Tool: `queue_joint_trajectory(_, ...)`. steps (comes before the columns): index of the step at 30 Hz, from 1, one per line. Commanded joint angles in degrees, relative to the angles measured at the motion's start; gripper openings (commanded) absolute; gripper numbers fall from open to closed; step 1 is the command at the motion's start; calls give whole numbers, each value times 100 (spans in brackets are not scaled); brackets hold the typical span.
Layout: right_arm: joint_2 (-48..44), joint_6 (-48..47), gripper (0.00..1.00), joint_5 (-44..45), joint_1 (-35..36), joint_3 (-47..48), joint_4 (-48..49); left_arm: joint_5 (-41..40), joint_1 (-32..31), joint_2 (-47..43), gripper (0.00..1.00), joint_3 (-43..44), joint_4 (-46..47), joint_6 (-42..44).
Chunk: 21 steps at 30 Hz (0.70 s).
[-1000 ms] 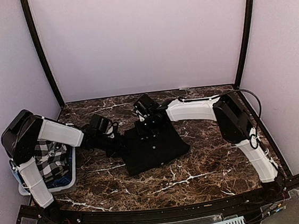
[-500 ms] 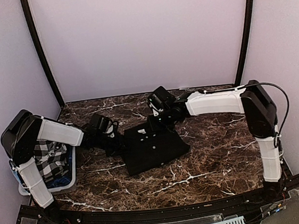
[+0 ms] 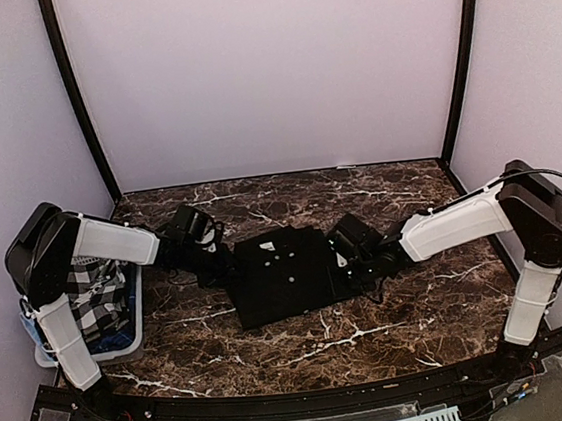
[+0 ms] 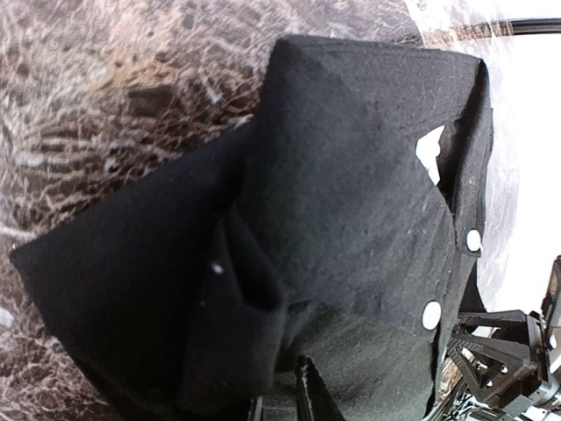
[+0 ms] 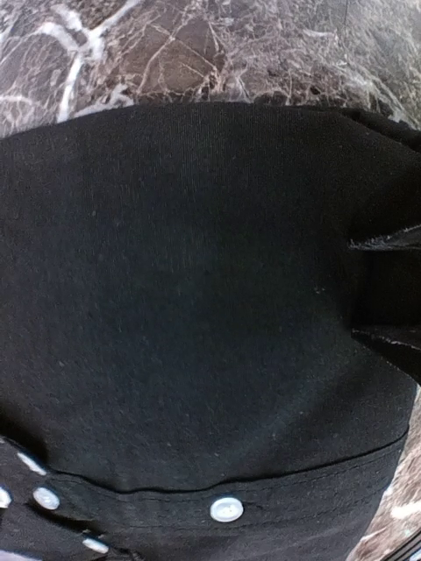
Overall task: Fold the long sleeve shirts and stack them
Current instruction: Smooth out the square-folded shirt at the center of the board.
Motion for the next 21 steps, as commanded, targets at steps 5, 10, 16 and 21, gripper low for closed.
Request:
queue_joint_trajectory(5,-574,558,30,208,41,-415,-241,-43,47,-110,14,324,-557,325)
queue_joint_trajectory(10,-1015,400,39,610,3,-108,-621,-23,47,-470,16,436,-756,482)
queue_joint_trajectory(16,-951,39,41,1024,-300,213,-629,329,-49,-1002,20,296,-859,573)
queue_joint_trajectory(21,-499,-530,42,766,-686,499,-227,664,-493,-1087,20,91,-948,692)
